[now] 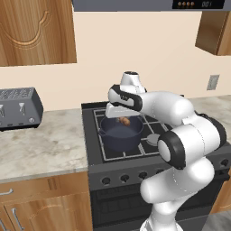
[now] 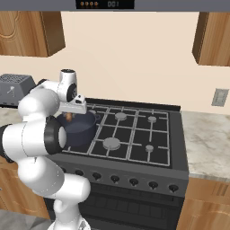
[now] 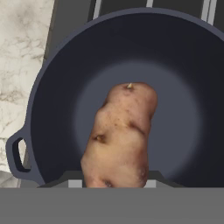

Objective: Turn on the burner for the pot on the stove. Wait thirty seconds for the pot to heat up. Then add the potato to the pot.

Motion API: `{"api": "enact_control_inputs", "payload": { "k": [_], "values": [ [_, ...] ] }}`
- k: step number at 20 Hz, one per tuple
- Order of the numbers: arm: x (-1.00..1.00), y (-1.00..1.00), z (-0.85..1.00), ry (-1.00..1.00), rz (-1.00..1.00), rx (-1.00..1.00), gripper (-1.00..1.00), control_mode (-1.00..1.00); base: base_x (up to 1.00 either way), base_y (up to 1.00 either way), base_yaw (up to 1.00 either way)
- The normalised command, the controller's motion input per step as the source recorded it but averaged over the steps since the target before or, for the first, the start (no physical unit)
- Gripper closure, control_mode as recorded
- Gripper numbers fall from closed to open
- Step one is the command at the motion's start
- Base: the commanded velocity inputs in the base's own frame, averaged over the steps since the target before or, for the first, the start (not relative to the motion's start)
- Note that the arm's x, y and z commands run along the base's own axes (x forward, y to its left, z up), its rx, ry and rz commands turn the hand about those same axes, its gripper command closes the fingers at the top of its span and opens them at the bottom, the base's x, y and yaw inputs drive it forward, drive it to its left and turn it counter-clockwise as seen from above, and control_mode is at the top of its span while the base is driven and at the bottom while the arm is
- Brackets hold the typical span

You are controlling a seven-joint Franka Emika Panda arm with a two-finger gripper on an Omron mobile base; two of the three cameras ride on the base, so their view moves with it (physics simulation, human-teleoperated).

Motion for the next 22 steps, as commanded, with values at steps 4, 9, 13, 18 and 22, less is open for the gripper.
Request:
{"api": "enact_control_inputs", "payload": {
  "k": [4, 9, 13, 18, 22],
  "values": [
    [0.0, 0.0, 0.0, 0.0, 0.0, 0.0, 1.0, -1.0, 0.0, 0.0, 0.0],
    [0.0, 0.0, 0.0, 0.0, 0.0, 0.0, 1.0, -1.0, 0.0, 0.0, 0.0],
    [0.0, 0.0, 0.0, 0.0, 0.0, 0.0, 1.0, -1.0, 0.0, 0.0, 0.0],
    [0.0, 0.0, 0.0, 0.0, 0.0, 0.0, 1.0, -1.0, 0.0, 0.0, 0.0],
    [0.0, 0.0, 0.0, 0.0, 0.0, 0.0, 1.0, -1.0, 0.0, 0.0, 0.0]
  ]
}}
